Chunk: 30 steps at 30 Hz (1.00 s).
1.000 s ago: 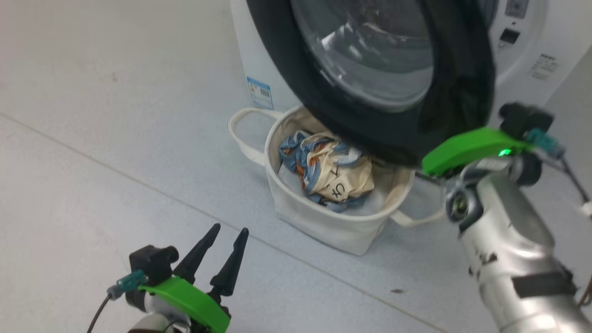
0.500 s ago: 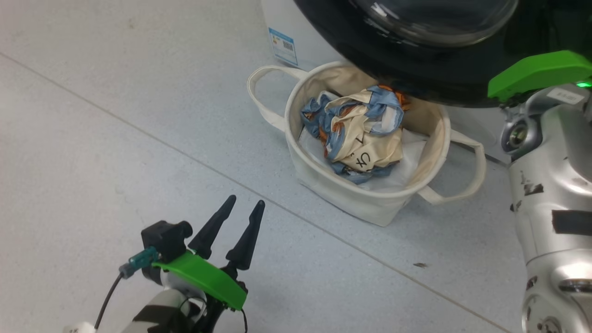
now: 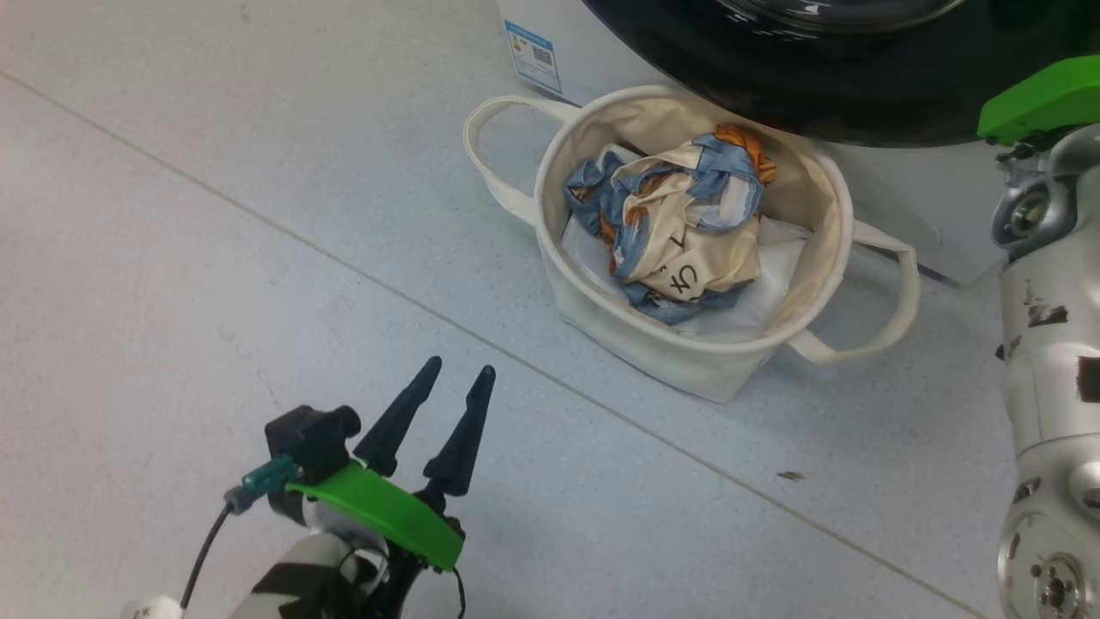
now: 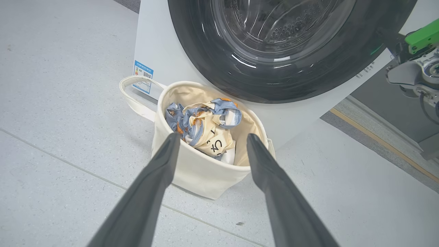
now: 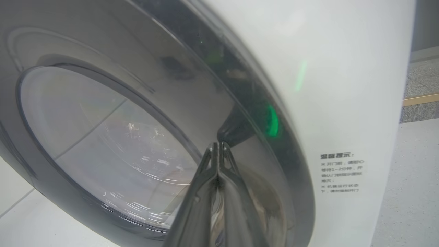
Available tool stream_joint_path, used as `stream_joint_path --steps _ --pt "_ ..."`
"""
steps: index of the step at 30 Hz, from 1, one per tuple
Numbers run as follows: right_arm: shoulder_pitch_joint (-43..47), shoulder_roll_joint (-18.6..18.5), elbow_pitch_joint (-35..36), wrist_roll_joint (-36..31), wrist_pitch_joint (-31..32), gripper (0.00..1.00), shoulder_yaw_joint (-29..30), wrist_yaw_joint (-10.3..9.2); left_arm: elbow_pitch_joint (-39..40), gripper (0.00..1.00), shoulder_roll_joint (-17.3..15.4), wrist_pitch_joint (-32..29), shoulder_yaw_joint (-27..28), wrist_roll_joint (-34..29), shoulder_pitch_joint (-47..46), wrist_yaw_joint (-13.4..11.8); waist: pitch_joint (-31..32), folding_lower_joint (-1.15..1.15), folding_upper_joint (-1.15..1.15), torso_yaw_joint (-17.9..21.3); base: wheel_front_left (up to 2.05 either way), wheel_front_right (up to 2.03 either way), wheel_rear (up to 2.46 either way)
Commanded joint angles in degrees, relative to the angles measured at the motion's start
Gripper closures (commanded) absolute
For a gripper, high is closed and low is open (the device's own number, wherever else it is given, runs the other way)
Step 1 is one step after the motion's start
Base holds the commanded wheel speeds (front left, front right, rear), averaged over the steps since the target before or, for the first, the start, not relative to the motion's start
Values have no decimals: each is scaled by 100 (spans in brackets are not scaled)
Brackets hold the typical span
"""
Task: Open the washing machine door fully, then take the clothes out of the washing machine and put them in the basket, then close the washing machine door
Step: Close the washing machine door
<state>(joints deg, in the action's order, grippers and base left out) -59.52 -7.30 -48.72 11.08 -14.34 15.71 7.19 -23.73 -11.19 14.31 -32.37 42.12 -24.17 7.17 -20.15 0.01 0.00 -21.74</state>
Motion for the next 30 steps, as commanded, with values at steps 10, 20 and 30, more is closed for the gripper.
stream_joint_path --steps 10,20,30 --pt "430 48 458 255 -65 0 -708 30 56 0 -341 69 443 -51 45 32 472 -1 0 256 0 0 0" --pt "2358 -172 1693 768 -65 0 -1774 30 -13 0 -1284 69 1056 -20 537 32 1445 -1 0 1108 0 0 0" --pt "4307 -421 3044 888 -66 0 -2224 30 290 0 -1687 69 2205 1 1281 32 2027 -1 0 2190 0 0 0"
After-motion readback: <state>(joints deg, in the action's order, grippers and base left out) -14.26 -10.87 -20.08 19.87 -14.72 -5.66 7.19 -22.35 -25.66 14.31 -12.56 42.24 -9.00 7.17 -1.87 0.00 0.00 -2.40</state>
